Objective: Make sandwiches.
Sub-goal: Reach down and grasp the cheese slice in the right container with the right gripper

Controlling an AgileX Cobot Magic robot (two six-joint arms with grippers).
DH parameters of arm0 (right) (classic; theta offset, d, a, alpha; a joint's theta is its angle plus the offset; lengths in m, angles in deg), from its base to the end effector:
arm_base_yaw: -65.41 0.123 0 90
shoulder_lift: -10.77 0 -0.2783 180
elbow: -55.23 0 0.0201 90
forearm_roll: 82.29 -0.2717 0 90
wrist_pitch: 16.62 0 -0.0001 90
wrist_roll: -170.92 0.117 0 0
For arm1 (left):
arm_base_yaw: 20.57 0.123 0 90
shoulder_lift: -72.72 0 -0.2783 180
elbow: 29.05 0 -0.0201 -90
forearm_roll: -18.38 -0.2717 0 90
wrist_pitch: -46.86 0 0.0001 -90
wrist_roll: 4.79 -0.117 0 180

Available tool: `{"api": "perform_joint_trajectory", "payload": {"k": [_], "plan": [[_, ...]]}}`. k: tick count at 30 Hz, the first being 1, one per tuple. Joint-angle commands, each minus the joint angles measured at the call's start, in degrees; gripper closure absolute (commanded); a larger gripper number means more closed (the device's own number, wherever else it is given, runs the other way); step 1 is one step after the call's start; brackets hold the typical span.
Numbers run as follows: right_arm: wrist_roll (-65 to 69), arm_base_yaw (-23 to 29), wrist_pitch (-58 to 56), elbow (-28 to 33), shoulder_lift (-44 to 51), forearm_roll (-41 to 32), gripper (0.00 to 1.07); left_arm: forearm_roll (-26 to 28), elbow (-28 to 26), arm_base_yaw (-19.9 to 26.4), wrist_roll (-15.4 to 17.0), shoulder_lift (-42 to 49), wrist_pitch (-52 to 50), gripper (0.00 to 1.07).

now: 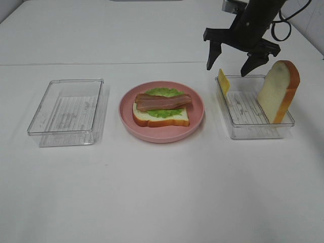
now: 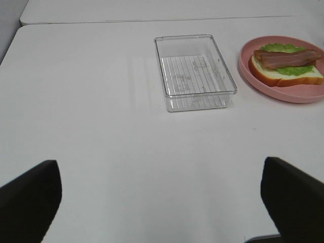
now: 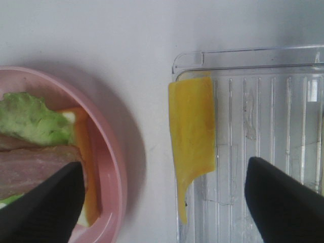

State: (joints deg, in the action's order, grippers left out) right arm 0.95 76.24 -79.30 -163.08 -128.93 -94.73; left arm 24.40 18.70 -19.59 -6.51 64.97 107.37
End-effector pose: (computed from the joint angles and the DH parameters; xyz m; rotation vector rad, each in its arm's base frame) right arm 0.5017 0.1188 0.1589 0.0850 2.8826 0.3673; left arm 0.0417 -0.0100 0.2801 0.0185 2.0216 -0.0954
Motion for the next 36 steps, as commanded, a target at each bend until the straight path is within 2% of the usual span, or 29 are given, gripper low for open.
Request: {"api": "perform_joint_trajectory", "payload": {"k": [1,10,15,16,18,19,23,24,25,26,27,28,29,30,31,32,36], "plan": [[-1.1,0.2,1.4,-0.2,-1.3,0.4,0.29,0.6,0.1,-0.1,0.3,1.4,-1.0,0.08],[-1.5,0.2,2.8,-0.2,-4.6,0.4,0.3,0.6,0.1,-0.1,0.3,1.4,-1.0,0.08],[-1.8,0.2,4.0,-0.2,-4.8,0.4,0.35,0.6,0.1,-0.1,0.3,1.4,-1.0,0.08],[-2.0,0.2,4.3,-0.2,-4.8,0.4,0.4,0.6,0.1,-0.1,0.3,1.4,-1.0,0.08],[-2.0,0.2,4.3,-0.2,-4.8,0.6,0.42,0.6,0.1,-0.1,0.3,1.4,-1.0,0.08],[-1.8,0.2,4.3,-0.2,-4.8,1.0,0.48,0.6,0.1,-0.1,0.3,1.4,-1.0,0.08],[-1.5,0.2,4.1,-0.2,-4.8,1.5,0.56,0.6,0.1,-0.1,0.3,1.4,-1.0,0.08],[-1.5,0.2,4.1,-0.2,-4.8,1.5,0.62,0.6,0.1,-0.1,0.3,1.4,-1.0,0.08],[-1.5,0.2,4.1,-0.2,-4.8,1.5,0.62,0.6,0.1,-0.1,0.3,1.4,-1.0,0.08],[-1.5,0.2,4.1,-0.2,-4.8,1.5,0.67,0.6,0.1,-0.1,0.3,1.4,-1.0,0.08],[-1.5,0.2,4.1,-0.2,-4.8,1.5,0.78,0.6,0.1,-0.1,0.3,1.4,-1.0,0.08],[-1.5,0.2,4.1,-0.2,-4.8,1.5,0.78,0.6,0.1,-0.1,0.3,1.4,-1.0,0.08],[-1.5,0.2,3.7,-0.2,-4.8,1.5,0.92,0.6,0.1,-0.1,0.3,1.4,-1.0,0.08],[-1.8,0.2,3.7,-0.2,-4.8,1.5,0.98,0.6,0.1,-0.1,0.3,1.4,-1.0,0.08],[-1.8,0.2,3.7,-0.2,-4.8,1.5,0.98,0.6,0.1,-0.1,0.3,1.4,-1.0,0.08],[-2.7,0.2,3.2,-0.2,-4.8,1.5,1.07,0.6,0.1,-0.1,0.3,1.4,-1.0,0.08],[-3.6,0.2,2.3,-0.2,-4.8,1.5,1.07,0.6,0.1,-0.1,0.3,1.4,-1.0,0.08]]}}
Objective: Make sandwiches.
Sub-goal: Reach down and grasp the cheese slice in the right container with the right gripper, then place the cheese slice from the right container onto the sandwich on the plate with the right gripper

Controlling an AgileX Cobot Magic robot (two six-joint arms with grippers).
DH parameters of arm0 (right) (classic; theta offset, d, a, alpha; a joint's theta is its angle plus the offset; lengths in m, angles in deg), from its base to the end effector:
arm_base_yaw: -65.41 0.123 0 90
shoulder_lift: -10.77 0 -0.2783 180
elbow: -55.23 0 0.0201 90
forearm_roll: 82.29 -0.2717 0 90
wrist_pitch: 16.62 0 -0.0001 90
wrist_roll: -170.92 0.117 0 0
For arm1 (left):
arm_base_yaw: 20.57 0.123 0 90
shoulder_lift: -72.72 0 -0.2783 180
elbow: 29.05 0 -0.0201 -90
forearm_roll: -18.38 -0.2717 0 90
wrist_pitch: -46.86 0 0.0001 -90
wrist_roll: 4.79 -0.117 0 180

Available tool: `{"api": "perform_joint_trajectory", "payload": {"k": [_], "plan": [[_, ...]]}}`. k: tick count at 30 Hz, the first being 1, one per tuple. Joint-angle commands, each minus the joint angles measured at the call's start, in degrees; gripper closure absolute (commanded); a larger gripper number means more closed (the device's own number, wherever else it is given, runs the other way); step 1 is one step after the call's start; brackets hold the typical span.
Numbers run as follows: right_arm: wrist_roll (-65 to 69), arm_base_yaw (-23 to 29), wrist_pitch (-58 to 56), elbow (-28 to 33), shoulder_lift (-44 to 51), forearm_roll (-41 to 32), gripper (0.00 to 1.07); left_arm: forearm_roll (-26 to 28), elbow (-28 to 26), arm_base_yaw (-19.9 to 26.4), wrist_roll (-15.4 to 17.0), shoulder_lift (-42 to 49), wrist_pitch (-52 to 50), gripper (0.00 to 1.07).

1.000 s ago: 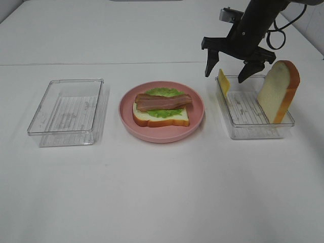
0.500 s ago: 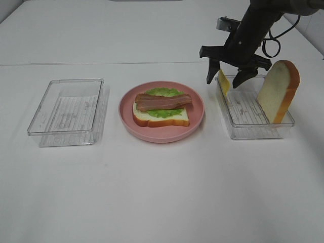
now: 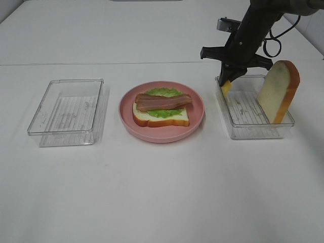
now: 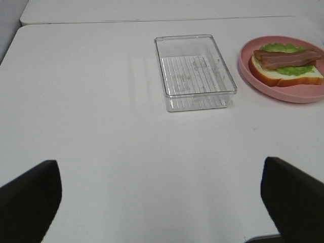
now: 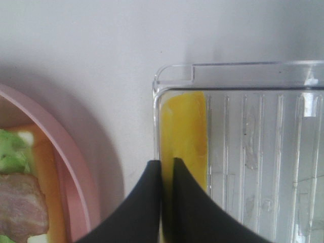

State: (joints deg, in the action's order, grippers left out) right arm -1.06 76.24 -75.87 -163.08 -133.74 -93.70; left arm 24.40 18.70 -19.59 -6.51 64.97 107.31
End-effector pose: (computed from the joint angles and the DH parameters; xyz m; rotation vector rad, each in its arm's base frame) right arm 0.5099 0.1178 0.1167 0.0452 2.9039 0.3251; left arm 0.0418 -0.0100 0.2802 0.0185 2.0205 -0.0954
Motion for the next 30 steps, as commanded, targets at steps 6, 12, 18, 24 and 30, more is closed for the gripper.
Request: {"api": "perform_joint_trajectory", "payload": {"k": [6,12,18,24,30], "plan": [[-1.3,0.2,-2.6,-0.2,3.4,0.6,1.07,0.6,0.1,-0.1,0.3,1.4,-1.0,0.08],[-0.3,0.2,-4.8,-0.2,10.1,-0.1,1.07,0.6,0.1,-0.1,0.3,1.4,-1.0,0.08],[-7.3,0.3,-5.1,-0.2,13.6,-14.5,1.07,0.6,0.1,-0.1,0.3,1.4,-1.0,0.08],[-16.7,5.2,-2.7,2.3,11.6,-29.9,1.07,0.7,0.1,-0.1,0.3,1.4,-1.0,0.08],[-20.6,8.4,-0.9,3.3,8.7,-36.8,1.07,0.7,0.1,-0.1,0.3,1.4,-1.0,0.08]]}}
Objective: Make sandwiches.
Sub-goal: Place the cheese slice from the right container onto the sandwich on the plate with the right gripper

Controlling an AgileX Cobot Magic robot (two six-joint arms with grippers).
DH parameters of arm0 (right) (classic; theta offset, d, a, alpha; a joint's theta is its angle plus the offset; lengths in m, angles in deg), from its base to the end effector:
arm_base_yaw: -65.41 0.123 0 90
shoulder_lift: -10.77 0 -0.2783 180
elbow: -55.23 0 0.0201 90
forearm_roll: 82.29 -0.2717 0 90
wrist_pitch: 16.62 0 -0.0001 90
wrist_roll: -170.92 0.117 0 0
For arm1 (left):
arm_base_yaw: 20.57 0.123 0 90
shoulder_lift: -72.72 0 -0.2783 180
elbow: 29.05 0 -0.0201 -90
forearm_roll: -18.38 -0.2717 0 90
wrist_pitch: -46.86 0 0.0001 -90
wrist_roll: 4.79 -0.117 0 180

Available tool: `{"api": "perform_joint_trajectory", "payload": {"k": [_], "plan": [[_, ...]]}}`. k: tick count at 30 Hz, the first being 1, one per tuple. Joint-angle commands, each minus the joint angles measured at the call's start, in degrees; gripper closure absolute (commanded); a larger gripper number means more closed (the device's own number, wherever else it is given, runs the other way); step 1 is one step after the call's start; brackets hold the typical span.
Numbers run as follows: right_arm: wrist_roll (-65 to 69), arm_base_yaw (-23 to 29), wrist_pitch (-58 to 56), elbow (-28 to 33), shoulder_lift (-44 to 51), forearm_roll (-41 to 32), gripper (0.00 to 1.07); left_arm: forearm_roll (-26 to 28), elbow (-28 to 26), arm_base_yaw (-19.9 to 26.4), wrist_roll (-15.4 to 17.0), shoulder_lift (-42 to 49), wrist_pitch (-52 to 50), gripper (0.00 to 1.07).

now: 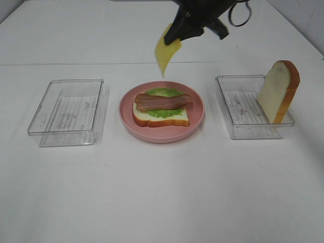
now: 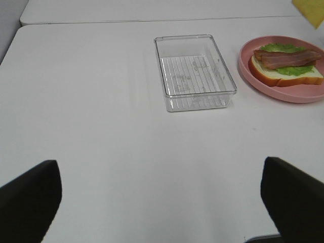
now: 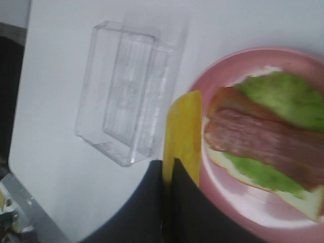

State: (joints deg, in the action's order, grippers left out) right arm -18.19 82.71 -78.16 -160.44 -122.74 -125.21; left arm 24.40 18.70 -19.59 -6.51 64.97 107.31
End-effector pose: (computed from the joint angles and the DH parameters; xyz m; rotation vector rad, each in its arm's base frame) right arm 0.4645 0.2181 0.2254 -0.2835 2.6487 1.0354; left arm 0.0418 -0.0100 0.2802 0.0185 2.0205 -0.0954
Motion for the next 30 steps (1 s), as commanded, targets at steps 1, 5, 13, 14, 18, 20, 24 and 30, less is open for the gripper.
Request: {"api": "perform_joint_trajectory", "payload": {"k": [1,5,13,14,18,20,24,30], "plan": [[-4.8,2.6,1.9,0.7,-3.9,-9.4,1.07,0.7,0.1,-0.1,0.3,1.4,-1.0,0.08],[-6.4,3.7,4.6,0.7,-8.1,-14.7,1.07,0.7,0.1,-0.1,0.3,1.4,-1.0,0.08],[-5.0,3.6,7.4,0.7,-10.9,-9.4,1.07,0.7,0.1,-0.1,0.3,1.4,-1.0,0.08],[-5.0,3.6,7.4,0.7,-10.9,-9.4,1.07,0.7,0.1,-0.1,0.3,1.4,-1.0,0.08],[-2.6,3.6,7.7,0.7,-10.9,-4.1,1.07,0.7,0.1,-0.1,0.3,1.4,-1.0,0.08],[-2.0,3.6,7.7,0.7,-11.0,-1.8,1.07,0.7,0.1,-0.1,0.3,1.4,-1.0,0.08],[-0.2,3.6,8.0,0.7,-11.0,2.2,1.07,0.7,0.1,-0.1,0.3,1.4,-1.0,0.08],[3.6,3.5,9.2,0.7,-11.0,10.1,1.07,0.7,0.1,-0.1,0.3,1.4,-1.0,0.08]]}}
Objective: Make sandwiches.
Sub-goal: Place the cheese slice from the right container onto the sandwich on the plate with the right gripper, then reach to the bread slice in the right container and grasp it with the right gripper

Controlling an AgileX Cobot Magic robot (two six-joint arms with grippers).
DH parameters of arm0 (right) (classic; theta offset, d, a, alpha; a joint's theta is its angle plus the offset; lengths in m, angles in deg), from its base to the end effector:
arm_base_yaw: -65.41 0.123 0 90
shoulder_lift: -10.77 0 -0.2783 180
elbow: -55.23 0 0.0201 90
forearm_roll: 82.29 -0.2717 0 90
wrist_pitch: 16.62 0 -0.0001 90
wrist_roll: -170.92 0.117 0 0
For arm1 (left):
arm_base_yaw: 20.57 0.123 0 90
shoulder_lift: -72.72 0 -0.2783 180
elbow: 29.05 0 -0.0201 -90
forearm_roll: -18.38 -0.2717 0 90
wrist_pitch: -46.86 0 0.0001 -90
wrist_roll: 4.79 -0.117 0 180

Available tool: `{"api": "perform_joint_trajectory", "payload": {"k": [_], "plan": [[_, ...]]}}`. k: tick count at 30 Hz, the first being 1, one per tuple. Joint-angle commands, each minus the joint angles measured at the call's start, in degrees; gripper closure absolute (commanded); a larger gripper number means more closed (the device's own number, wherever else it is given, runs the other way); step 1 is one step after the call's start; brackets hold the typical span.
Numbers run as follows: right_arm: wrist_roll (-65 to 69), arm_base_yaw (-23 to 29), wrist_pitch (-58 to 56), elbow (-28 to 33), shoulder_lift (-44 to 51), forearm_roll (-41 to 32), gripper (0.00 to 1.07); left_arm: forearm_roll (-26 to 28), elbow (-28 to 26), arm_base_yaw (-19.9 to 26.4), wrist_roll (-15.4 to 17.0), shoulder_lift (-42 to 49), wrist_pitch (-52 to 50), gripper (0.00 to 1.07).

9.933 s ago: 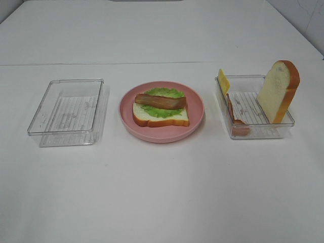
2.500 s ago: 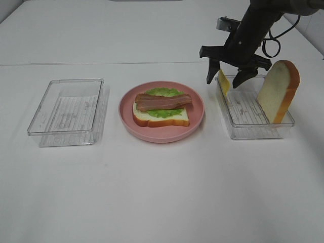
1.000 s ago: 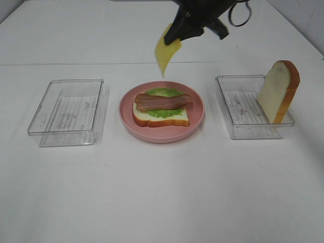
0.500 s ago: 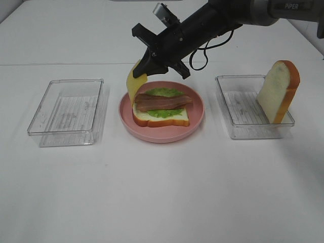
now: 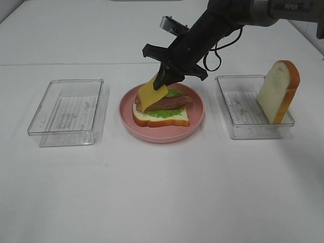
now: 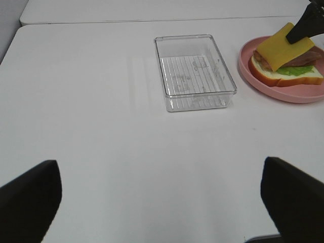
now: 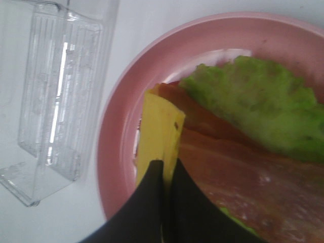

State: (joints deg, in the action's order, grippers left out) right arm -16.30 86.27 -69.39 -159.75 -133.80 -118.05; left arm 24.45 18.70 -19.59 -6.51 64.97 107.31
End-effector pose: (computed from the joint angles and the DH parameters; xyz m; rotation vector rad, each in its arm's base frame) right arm 0.4765 0.2399 0.1172 -0.2536 2.7810 0.8376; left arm 0.0418 -0.0101 0.2802 0.0185 2.0205 -0.0964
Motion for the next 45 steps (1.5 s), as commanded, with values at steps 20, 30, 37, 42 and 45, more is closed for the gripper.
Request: {"api": "perform_joint_trajectory", "payload": {"k": [20,30,37,42,45], "plan": [[3.1,0.0,0.2,-0.1,1.3,8.0,0.27,0.7,0.1,-0.1,0.3,1.4,-1.0,0.08],[3.8,0.0,-1.9,-0.1,9.7,13.6,0.11,0.7,0.1,-0.1,0.3,1.4,-1.0,0.08],[12.2,0.0,-9.2,-0.1,18.1,28.0,0.11,0.7,0.1,-0.1,0.3,1.4,-1.0,0.08],[15.9,0.0,-13.9,-0.1,22.6,35.4,0.12,0.7,0.1,-0.1,0.3,1.4,-1.0,0.08],[16.8,-0.1,-15.4,-0.1,24.5,36.8,0.12,0.7,0.1,-0.1,0.3,1.4,-1.0,0.08]]}}
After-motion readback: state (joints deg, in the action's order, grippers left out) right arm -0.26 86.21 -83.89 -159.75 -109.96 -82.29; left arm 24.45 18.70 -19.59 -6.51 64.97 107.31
